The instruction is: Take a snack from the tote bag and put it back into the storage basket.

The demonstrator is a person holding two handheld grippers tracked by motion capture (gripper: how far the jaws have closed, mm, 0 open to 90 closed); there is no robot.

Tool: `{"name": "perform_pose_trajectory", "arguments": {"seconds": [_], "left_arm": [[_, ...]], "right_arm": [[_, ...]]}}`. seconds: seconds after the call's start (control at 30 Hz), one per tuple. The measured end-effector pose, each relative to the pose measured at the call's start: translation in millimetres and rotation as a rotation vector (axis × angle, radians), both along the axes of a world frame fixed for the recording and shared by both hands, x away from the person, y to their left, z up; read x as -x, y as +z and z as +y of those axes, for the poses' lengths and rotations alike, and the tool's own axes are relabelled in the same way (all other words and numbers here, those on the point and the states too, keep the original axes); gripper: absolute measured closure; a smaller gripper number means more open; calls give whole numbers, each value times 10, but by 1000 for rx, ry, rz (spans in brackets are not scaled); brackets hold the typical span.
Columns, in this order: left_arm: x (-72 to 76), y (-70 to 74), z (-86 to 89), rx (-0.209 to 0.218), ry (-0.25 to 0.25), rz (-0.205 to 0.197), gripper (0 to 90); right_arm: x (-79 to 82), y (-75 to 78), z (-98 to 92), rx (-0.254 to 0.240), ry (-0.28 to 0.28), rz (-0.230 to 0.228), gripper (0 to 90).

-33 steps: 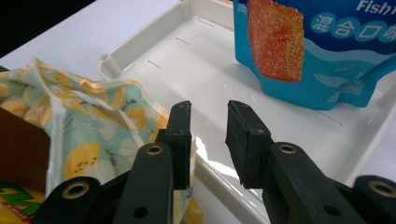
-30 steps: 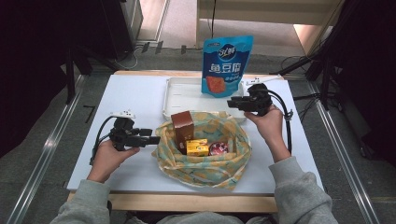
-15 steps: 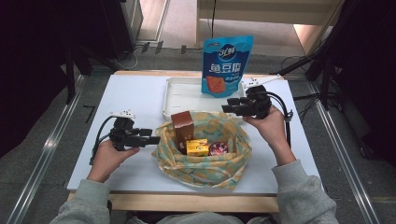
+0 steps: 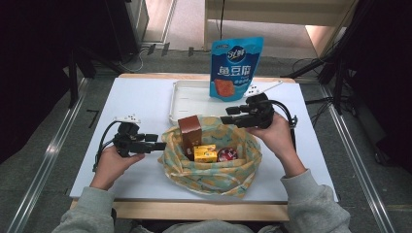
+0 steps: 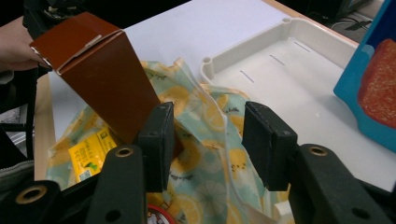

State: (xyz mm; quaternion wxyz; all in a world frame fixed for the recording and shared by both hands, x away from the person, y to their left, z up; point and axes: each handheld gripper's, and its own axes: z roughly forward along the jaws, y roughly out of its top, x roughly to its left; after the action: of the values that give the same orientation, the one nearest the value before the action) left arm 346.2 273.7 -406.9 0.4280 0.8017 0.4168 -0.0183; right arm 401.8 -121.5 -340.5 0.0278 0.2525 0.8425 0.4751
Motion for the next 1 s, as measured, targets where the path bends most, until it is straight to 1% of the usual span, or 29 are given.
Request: {"name": "perform_pose_trajectory", "arguments": {"seconds": [0.3, 0.33, 0.37, 0.47, 0.57, 0.6, 0.7, 0.73, 0.83, 0.97, 1.0], "left_arm": [[21, 22, 24, 2, 3, -12, 374], [23, 26, 30, -1, 7, -16, 374], [25, 27, 35, 6, 8, -18, 374], [35, 32, 47, 1, 13, -17, 374], [41, 34, 52, -1, 12, -16, 374], [50, 33, 55, 1, 17, -17, 375], [56, 34, 63, 1, 21, -19, 375], [58, 33, 66, 2, 21, -19, 375], [65, 33, 74, -4, 22, -18, 375], [69, 30, 83, 1, 25, -18, 375], [69, 29, 85, 0, 25, -18, 375]], "right_arm": [[84, 32, 146, 7, 41, -7, 511], [102, 41, 178, 11, 54, -8, 508], [102, 41, 178, 11, 54, -8, 508], [135, 62, 249, 15, 74, -13, 488], [154, 65, 290, 23, 79, -13, 481], [164, 60, 325, 29, 92, -14, 476], [165, 52, 355, 35, 100, -12, 465], [170, 46, 385, 37, 110, -11, 447], [174, 41, 411, 38, 114, -8, 432], [176, 23, 463, 38, 125, -7, 420], [183, 6, 496, 48, 133, -8, 406]]}}
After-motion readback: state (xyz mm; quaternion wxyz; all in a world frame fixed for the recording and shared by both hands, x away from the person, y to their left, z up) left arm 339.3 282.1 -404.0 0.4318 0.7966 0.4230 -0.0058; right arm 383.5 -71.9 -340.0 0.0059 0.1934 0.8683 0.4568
